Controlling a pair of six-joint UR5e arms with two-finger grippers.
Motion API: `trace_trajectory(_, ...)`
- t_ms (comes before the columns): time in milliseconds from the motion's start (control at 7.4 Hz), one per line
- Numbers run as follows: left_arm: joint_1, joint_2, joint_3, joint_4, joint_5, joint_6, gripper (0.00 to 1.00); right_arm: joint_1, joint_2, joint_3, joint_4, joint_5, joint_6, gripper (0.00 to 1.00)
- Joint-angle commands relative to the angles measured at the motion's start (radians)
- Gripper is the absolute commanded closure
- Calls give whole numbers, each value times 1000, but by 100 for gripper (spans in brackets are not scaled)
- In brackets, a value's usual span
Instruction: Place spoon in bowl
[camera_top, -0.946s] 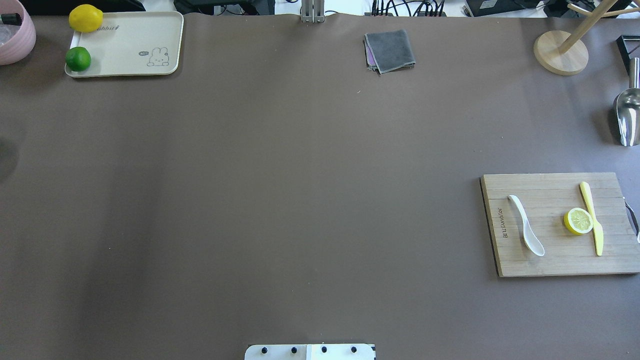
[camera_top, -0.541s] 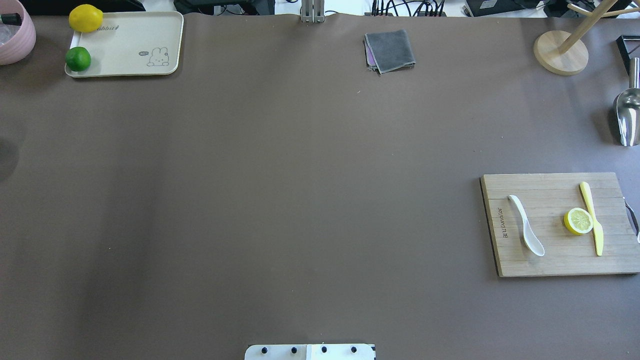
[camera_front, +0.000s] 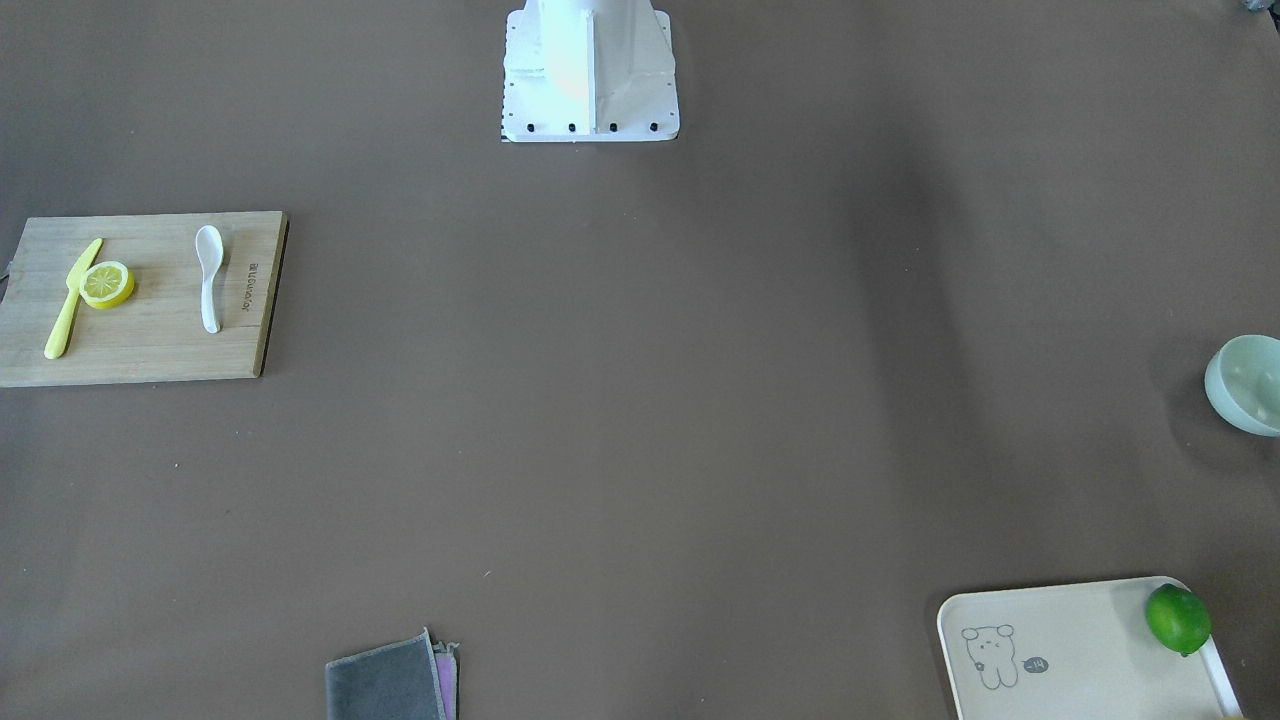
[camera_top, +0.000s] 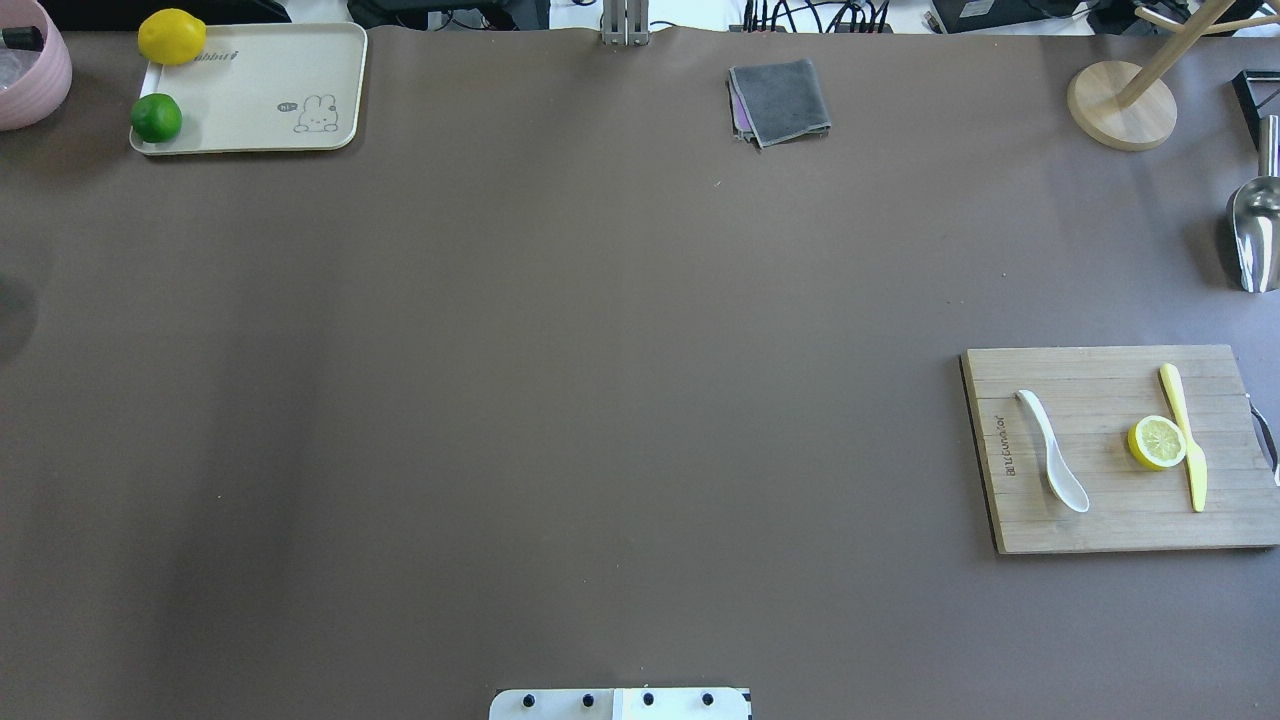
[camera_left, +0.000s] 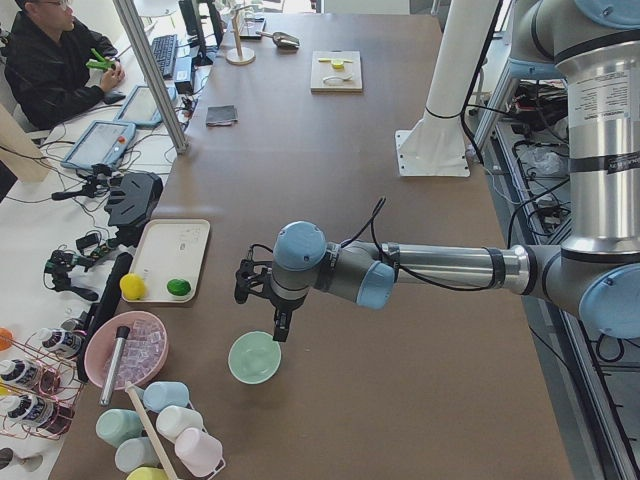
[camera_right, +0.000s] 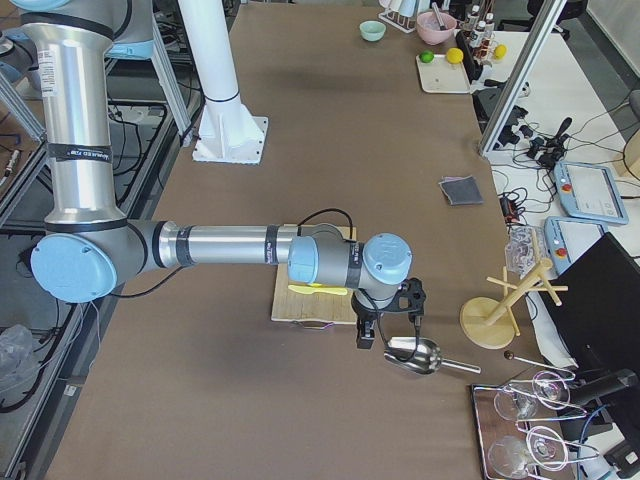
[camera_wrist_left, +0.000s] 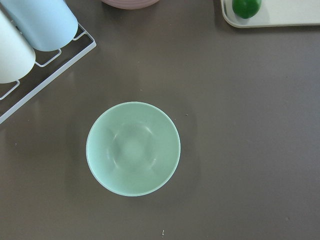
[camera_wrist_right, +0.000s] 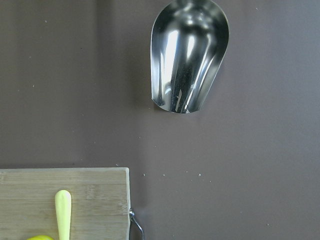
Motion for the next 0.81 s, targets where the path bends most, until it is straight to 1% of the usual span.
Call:
trace_trajectory(0,1,0,7,-5,2,1,2,0,-6,-2,0,2,-2,0)
trace_trajectory(270,2,-20,77,-16,3,9,2,-2,-1,2,6,2,-5,0)
trace_trajectory(405,2,-41,127,-66,3,9,2,-3,9,4,6,2,-3,0)
trace_trajectory(541,2,-51,169,-157,0,11,2,-9,41,9,6,5,-2,0)
trace_trajectory(676,2,-58,200,-239,-1,6,2,-26,87,10,6,27,-3,0)
